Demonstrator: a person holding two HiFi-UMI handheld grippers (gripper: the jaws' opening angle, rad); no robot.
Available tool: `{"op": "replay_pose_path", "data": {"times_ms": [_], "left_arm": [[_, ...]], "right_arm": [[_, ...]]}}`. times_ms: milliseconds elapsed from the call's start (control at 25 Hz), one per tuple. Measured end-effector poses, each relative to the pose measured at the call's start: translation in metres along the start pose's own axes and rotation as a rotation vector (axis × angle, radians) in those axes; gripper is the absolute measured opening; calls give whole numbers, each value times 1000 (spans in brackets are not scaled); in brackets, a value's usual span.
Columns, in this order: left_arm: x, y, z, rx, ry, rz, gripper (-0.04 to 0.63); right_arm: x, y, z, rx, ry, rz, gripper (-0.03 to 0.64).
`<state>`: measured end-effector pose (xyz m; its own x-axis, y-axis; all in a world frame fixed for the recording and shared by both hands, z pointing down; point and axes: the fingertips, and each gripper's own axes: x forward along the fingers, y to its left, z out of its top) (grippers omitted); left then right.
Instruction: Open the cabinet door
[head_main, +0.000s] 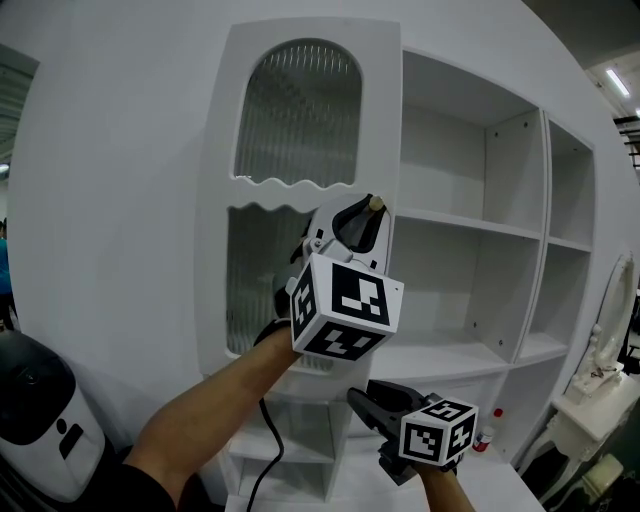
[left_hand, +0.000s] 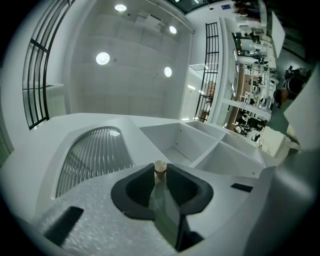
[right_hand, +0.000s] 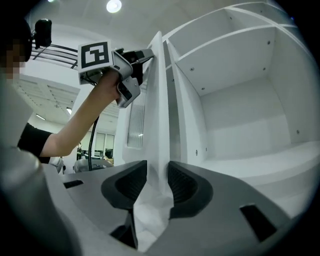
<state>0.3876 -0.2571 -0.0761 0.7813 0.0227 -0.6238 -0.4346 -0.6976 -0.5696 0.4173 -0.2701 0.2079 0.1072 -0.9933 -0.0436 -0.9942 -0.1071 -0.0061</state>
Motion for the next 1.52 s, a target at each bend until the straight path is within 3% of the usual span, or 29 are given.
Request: {"op": "replay_pose_path", "data": {"times_ms": [320,640,920,1520], "left_arm": [[-12,-1,-2,-24,-9,10,80],[-39,-10,-17,-55,44,-8,78],[-66,-22,-50,-98,165,-14,71],[-121,-38,-97,-179,370,54,37]], "right_arm": [[-1,-1,0,-2,-12,-22,114],[-1,-1,0,1,-1,-3,109],[-3,0,0,9,4,3,109],[-12,8,1,22,9,40,98]]}}
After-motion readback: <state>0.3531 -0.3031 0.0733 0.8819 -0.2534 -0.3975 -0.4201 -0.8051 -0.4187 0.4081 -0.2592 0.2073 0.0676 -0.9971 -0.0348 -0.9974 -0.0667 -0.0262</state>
